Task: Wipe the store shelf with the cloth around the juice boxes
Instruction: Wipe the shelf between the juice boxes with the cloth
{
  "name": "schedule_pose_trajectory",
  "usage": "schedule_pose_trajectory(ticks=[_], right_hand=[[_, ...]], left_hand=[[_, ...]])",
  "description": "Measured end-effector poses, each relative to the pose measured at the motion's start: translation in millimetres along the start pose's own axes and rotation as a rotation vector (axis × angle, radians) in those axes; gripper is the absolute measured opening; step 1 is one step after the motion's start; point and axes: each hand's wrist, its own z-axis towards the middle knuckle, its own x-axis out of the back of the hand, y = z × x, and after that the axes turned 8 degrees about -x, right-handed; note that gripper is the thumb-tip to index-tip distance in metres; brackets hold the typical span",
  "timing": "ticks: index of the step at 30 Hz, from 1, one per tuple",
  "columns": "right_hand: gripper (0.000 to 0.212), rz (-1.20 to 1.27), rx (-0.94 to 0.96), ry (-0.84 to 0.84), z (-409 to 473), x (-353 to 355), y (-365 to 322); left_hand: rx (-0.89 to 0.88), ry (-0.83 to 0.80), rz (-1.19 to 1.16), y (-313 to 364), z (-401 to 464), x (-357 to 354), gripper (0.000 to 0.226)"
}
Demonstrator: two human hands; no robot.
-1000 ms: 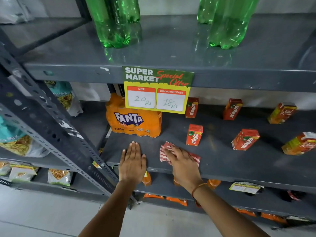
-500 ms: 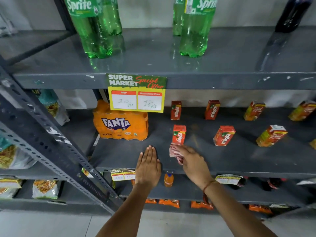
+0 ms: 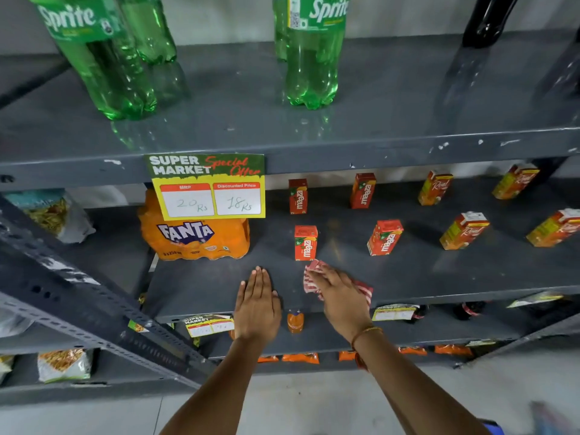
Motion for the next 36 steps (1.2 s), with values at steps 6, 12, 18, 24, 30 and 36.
schedule_pose_trajectory(ticks=[6, 12, 18, 24, 30, 36], right_hand=[[0.072, -0.025, -0.108, -0.007, -4.0, 12.6, 38.0], [0.075, -0.089, -0.117, -0.027, -15.4, 30.1, 88.5], [0.067, -0.172, -0.091, -0.01, -22.8, 51.2, 150.0], [0.058, -0.046, -0.023, -0.046, -11.4, 71.6, 172.7], [0.069, -0.016, 0.263, -0.015, -22.9, 33.9, 154.5], [0.067, -0.033, 0.145, 0.011, -9.5, 46.9, 174.5]], left_hand=[[-0.087, -0.047, 0.01, 36.0, -2.8, -6.1, 0.069], [-0.168, -0.028, -0.013, 86.3, 2.5, -15.2, 0.075], [-0.128, 0.029, -0.038, 145.8, 12.1, -27.2, 0.073], [-0.053, 0.069, -0.045, 196.9, 18.2, -40.3, 0.068], [-0.033, 0.085, -0.021, 207.0, 15.2, -47.4, 0.064], [-0.027, 0.117, -0.015, 207.2, 16.4, -50.2, 0.063]])
